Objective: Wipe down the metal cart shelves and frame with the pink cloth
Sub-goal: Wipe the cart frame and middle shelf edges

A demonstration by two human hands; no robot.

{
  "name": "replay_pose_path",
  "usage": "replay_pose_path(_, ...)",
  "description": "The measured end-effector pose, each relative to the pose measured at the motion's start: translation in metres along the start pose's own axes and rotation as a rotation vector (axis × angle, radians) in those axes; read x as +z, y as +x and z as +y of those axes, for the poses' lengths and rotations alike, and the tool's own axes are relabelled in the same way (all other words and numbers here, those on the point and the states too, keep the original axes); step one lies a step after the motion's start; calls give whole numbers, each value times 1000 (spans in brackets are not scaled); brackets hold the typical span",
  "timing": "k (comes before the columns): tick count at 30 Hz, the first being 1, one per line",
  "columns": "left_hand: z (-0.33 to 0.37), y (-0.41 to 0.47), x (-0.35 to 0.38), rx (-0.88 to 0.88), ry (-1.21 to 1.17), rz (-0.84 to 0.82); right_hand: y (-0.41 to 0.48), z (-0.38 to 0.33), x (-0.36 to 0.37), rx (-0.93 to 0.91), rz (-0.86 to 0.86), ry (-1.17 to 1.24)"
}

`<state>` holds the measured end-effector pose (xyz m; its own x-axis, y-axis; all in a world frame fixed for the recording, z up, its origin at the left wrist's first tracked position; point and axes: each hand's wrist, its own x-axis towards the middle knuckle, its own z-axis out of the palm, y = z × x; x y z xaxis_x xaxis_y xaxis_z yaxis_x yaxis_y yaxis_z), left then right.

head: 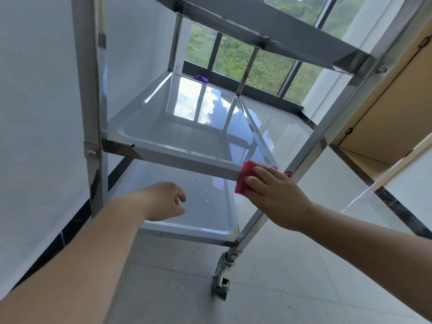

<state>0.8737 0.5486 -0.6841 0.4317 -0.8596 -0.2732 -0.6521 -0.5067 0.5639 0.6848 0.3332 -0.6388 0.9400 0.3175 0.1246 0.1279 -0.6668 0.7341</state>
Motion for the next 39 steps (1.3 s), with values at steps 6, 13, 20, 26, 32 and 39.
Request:
replay_pose_path(6,9,5,0,34,-15,-14,-14,5,-1,20,-77,-3)
replay_pose_path(13,12,3,-7,28,-19,25,-9,9,0,-10,7,35)
replay_pose_path(20,5,-10,-14,-13,-35,65,26,3,9,-79,135,64)
replay_pose_path(26,-4,-30,-20,-64,-122,111,87,-22,5,-83,276,137)
replay_pose_path(32,-5,-60,-40,-32,-327,395,133,-49,-18,114,525,625)
replay_pose_path(39,25,-131,-75,-173,-847,706,170,-49,-114,532,253,1996)
